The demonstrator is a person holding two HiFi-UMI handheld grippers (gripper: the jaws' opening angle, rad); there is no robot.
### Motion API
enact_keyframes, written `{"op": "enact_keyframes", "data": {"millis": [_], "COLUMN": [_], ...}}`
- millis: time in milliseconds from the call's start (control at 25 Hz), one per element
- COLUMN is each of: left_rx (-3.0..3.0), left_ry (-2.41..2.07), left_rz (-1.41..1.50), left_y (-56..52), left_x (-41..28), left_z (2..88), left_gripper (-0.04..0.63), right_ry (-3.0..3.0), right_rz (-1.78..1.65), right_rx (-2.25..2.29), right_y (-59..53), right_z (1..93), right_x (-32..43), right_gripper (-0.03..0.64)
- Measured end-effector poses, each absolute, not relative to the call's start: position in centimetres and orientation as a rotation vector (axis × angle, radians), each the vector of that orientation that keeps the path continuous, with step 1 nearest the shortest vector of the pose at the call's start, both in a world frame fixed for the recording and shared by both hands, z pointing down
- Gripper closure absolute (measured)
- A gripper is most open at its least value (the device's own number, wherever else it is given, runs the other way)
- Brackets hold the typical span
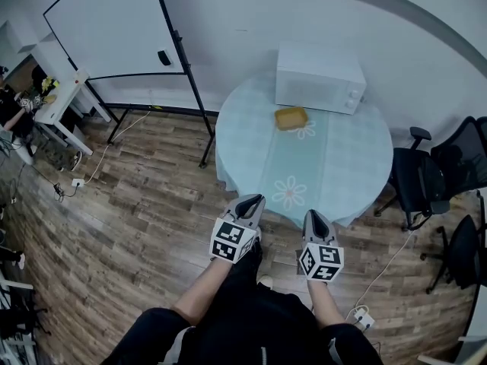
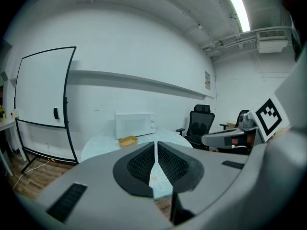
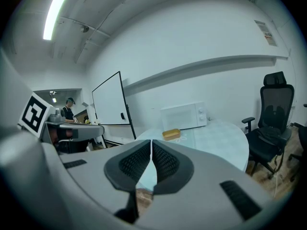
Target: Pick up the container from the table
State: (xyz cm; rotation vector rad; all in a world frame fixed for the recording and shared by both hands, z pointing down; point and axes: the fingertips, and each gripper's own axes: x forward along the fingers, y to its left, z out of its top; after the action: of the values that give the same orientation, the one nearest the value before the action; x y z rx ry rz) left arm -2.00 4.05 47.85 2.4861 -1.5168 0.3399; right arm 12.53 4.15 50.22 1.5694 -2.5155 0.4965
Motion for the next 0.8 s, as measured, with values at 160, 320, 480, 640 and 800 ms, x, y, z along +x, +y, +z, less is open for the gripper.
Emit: {"op": "enact_keyframes", "data": {"millis": [160, 320, 480, 640, 800], "left_rx": [2.494, 2.502, 2.504, 2.514, 2.519], "left_ry": [-1.507, -1.495, -1.472, -1.436, -1.400], "left_rz": [0.337, 0.331, 0.324, 0.331, 0.334], "left_y": [0.6, -3.3, -7.9, -12.1, -15.5], "left_x": [-2.3, -3.1, -4.0, -4.4, -5.0], "left_z": [48.0, 48.2, 48.4, 48.4, 48.6], "left_gripper": [0.565, 0.565, 0.565, 0.564, 0.565], "right_ry": [-2.515, -2.507, -2.487, -2.469, -2.453], "right_rz": [0.483, 0.474, 0.472, 0.469, 0.475], "right_rx": [1.566, 1.563, 1.565, 1.581, 1.596], "right_y": [0.9, -2.7, -6.6, -10.7, -14.1], "right_z": [50.1, 50.5, 50.5, 50.1, 50.0], "right_x": [11.8, 10.9, 9.9, 9.2, 8.3], "right_gripper": [0.591, 0.591, 0.591, 0.591, 0.591]}}
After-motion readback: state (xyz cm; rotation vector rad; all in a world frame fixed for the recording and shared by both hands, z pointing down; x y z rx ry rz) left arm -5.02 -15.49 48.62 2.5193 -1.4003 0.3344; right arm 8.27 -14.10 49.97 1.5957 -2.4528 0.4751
